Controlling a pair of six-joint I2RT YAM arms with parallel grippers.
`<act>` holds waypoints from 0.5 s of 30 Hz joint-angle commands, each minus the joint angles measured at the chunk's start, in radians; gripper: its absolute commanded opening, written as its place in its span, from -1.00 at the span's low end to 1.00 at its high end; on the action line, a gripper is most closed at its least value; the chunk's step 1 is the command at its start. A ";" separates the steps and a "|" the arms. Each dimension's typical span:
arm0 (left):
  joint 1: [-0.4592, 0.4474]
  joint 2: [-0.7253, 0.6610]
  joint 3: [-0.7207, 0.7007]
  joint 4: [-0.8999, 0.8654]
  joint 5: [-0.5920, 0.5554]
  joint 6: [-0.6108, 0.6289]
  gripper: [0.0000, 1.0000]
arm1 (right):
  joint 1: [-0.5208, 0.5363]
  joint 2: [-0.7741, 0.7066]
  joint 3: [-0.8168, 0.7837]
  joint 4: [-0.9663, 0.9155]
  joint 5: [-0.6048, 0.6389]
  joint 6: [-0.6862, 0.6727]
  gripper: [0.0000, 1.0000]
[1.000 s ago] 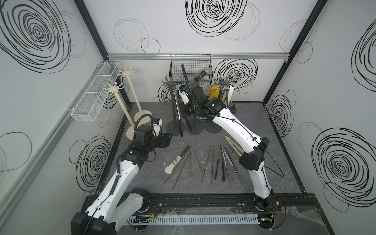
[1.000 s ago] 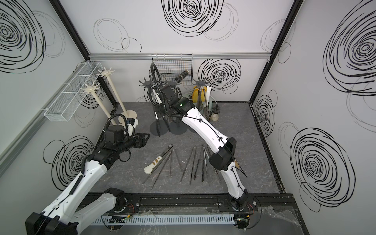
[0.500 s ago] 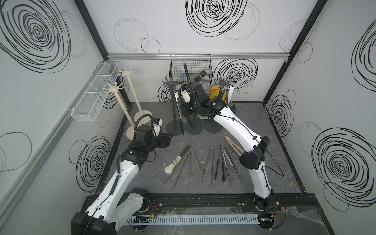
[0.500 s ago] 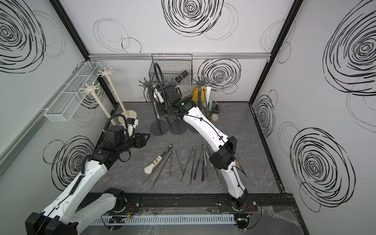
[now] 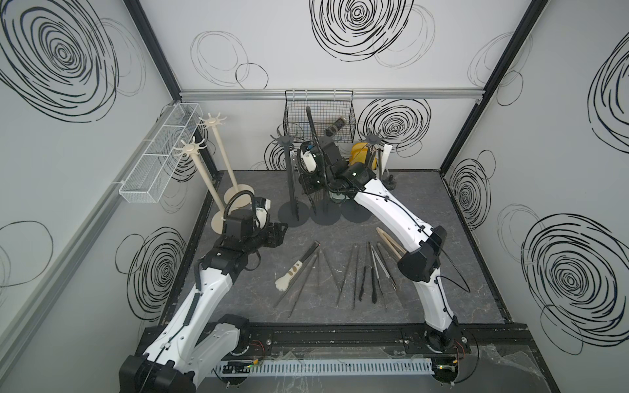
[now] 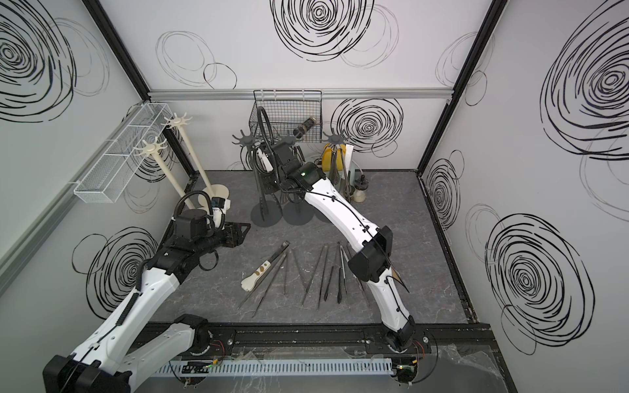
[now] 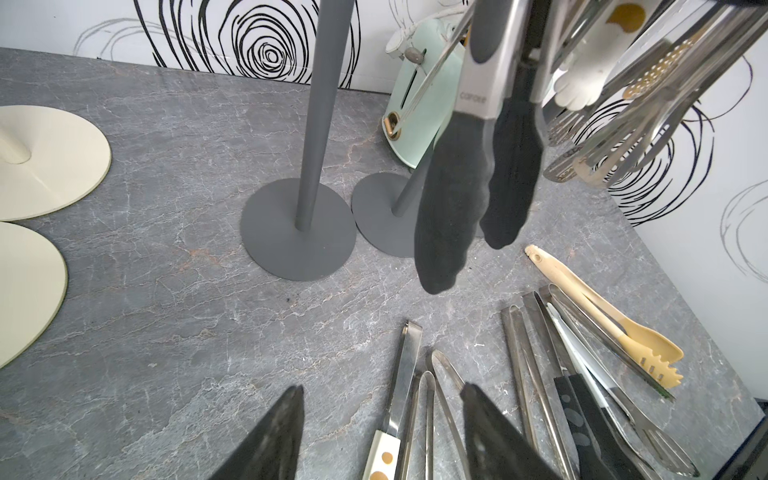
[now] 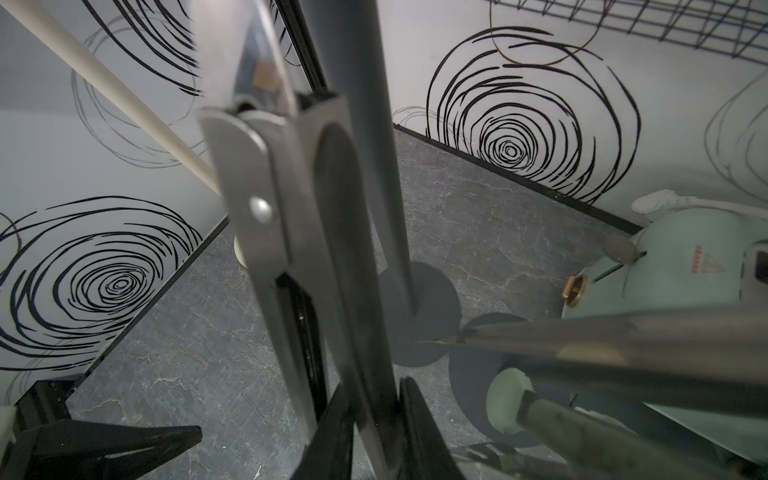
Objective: Hang food tongs on kitchen utensil racks
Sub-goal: Hang the food tongs on the rack.
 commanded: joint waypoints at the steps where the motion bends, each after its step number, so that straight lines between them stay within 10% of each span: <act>1: 0.009 0.005 -0.005 0.038 0.015 0.009 0.28 | -0.006 0.006 -0.006 0.019 -0.010 0.009 -0.54; 15: -0.005 0.016 0.002 0.017 -0.010 0.004 0.23 | 0.004 -0.059 -0.057 0.001 -0.034 -0.014 -0.29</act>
